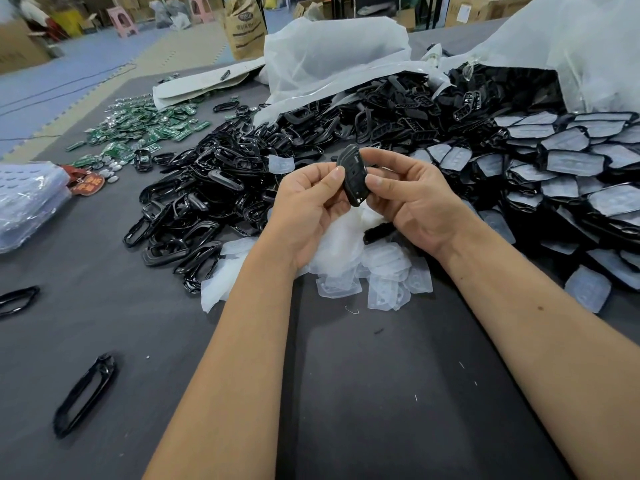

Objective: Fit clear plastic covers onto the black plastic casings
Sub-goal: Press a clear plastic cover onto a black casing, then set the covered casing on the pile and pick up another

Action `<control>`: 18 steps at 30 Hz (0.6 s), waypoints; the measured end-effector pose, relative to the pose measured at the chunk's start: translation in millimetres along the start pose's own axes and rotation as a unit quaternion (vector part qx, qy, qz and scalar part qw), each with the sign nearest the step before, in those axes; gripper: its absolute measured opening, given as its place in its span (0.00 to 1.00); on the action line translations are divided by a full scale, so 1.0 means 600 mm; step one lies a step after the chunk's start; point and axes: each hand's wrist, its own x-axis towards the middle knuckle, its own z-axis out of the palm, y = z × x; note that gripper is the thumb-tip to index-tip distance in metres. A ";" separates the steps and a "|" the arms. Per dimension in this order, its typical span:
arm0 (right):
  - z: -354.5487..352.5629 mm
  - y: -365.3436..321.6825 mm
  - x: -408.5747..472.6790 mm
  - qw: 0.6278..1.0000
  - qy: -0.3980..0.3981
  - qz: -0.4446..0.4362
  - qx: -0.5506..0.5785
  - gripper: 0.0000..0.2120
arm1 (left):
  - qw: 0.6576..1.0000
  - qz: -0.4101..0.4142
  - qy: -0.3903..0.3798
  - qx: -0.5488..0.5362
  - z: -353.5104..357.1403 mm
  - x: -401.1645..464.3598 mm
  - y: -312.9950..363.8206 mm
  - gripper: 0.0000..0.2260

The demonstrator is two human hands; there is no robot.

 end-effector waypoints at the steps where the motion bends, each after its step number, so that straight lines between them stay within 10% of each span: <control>1: -0.001 -0.001 0.000 1.000 -0.005 0.003 0.007 0.19 | 1.000 0.000 -0.004 -0.005 0.000 -0.001 0.001 0.08; 18: 0.011 -0.011 -0.030 0.988 0.076 -0.072 -0.114 0.18 | 0.999 0.014 0.033 0.037 0.014 -0.010 -0.002 0.07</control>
